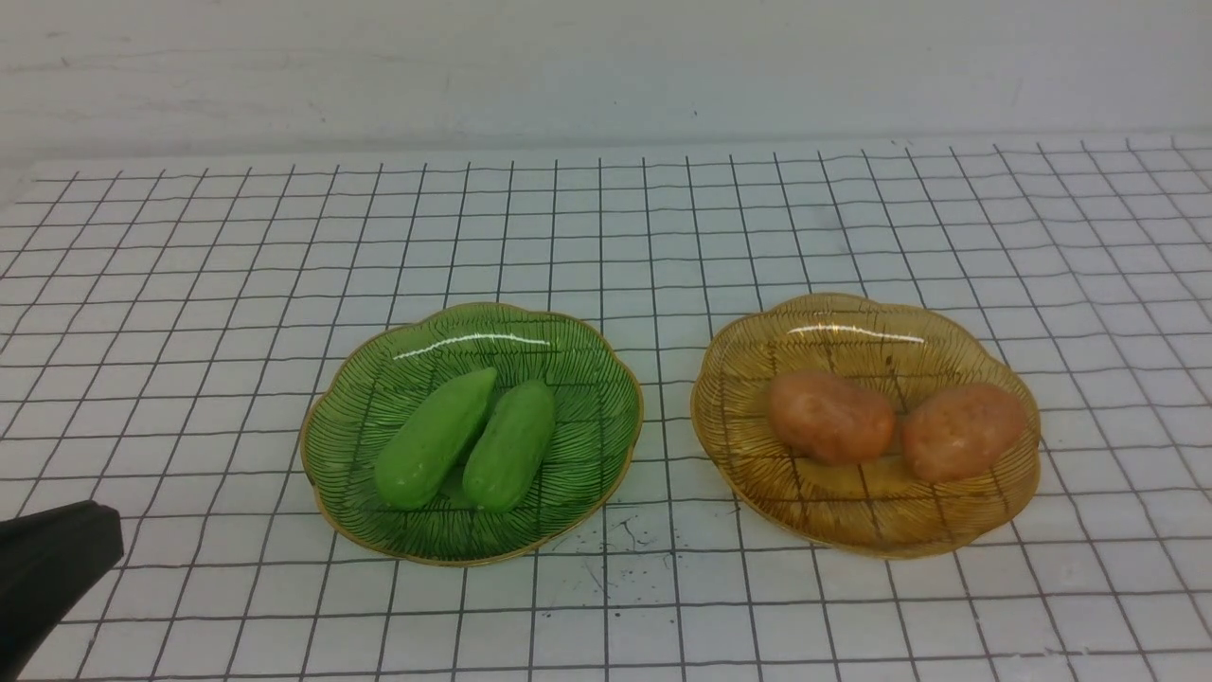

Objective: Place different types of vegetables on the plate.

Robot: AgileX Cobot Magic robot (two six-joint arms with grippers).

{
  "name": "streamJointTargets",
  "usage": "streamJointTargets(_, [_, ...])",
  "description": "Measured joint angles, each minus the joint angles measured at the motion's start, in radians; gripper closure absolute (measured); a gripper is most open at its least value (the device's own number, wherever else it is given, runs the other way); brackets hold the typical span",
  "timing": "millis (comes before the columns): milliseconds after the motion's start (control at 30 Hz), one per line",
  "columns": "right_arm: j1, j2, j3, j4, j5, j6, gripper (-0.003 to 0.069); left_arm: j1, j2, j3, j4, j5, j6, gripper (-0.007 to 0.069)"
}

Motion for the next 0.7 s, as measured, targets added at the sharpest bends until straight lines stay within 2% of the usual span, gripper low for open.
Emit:
streamJointTargets(67, [0.0, 0.0, 0.0, 0.0, 0.0, 0.0, 0.0674, 0.0, -0.002, 0.01, 0.007, -0.011, 0.0, 0.0632])
streamJointTargets(233, [0.0, 0.0, 0.0, 0.0, 0.0, 0.0, 0.0674, 0.017, -0.093, 0.15, 0.043, -0.179, 0.001, 0.0632])
streamJointTargets(367, [0.0, 0.0, 0.0, 0.0, 0.0, 0.0, 0.0674, 0.069, -0.19, 0.291, 0.055, -0.29, 0.003, 0.0632])
streamJointTargets(500, [0.0, 0.0, 0.0, 0.0, 0.0, 0.0, 0.0674, 0.183, -0.322, 0.525, 0.067, -0.412, 0.037, 0.0632])
streamJointTargets(700, [0.0, 0.0, 0.001, 0.0, 0.0, 0.0, 0.0674, 0.236, -0.383, 0.616, 0.079, -0.39, 0.045, 0.0632])
